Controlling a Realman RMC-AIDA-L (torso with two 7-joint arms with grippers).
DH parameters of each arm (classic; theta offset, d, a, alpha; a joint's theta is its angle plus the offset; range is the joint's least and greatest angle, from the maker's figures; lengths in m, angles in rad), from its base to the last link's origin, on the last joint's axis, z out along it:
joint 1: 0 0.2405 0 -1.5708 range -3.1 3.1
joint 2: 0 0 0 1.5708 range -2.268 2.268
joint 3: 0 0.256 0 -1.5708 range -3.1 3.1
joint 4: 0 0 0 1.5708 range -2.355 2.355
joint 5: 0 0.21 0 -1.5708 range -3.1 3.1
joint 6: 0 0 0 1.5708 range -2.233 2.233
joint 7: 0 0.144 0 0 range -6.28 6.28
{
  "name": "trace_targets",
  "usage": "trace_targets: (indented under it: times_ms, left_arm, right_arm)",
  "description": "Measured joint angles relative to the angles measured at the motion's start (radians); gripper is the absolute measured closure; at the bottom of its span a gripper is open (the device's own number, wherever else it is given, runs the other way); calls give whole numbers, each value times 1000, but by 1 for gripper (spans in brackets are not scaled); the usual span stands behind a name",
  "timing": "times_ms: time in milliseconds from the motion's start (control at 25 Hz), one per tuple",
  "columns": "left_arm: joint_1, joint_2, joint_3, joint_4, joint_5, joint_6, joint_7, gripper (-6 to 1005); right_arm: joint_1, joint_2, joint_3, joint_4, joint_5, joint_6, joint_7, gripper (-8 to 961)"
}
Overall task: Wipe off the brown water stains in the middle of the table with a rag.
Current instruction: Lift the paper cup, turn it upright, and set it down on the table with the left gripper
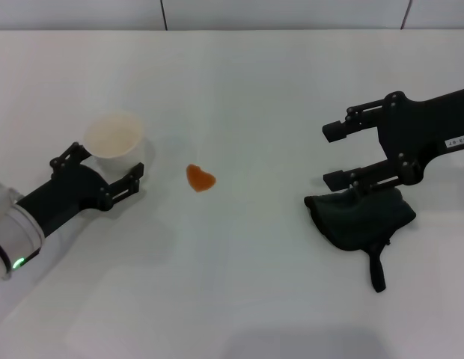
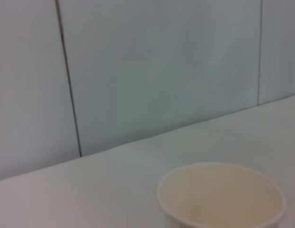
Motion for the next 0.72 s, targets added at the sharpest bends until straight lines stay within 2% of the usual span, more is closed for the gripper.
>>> trace_targets:
  times_ms: [240, 720]
  left_arm:
    - [42, -1, -2, 42, -13, 20, -18, 119]
    - [100, 1, -3, 50, -14, 108, -55, 118]
  right_arm:
    - [0, 0, 0, 0, 0, -4, 1, 275]
    - [-1, 0, 0, -2, 0, -5, 4, 278]
